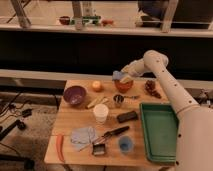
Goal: Wipe red bowl with sponge
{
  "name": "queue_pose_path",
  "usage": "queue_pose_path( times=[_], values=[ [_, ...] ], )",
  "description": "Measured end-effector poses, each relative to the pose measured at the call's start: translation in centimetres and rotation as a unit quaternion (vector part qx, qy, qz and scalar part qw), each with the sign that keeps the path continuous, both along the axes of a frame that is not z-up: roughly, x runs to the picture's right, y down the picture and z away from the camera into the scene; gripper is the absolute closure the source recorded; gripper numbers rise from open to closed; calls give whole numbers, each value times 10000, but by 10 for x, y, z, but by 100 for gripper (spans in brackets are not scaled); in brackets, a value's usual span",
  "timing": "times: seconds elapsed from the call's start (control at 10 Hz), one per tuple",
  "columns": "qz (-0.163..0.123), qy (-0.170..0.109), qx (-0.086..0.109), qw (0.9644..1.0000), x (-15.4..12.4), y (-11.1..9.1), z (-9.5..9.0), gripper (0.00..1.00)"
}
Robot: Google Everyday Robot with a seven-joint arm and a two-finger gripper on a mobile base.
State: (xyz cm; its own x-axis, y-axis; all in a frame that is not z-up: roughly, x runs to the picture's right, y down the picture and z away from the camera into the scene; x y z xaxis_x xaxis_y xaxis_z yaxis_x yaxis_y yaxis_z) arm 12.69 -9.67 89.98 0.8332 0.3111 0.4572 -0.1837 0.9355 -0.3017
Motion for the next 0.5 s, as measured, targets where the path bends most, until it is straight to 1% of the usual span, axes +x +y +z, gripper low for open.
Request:
queue_pose_path(
  times=[0.4,0.5],
  values=[
    [199,268,-97,9994,23,1,18,94],
    [259,371,-122,9989,32,1,24,94]
  ],
)
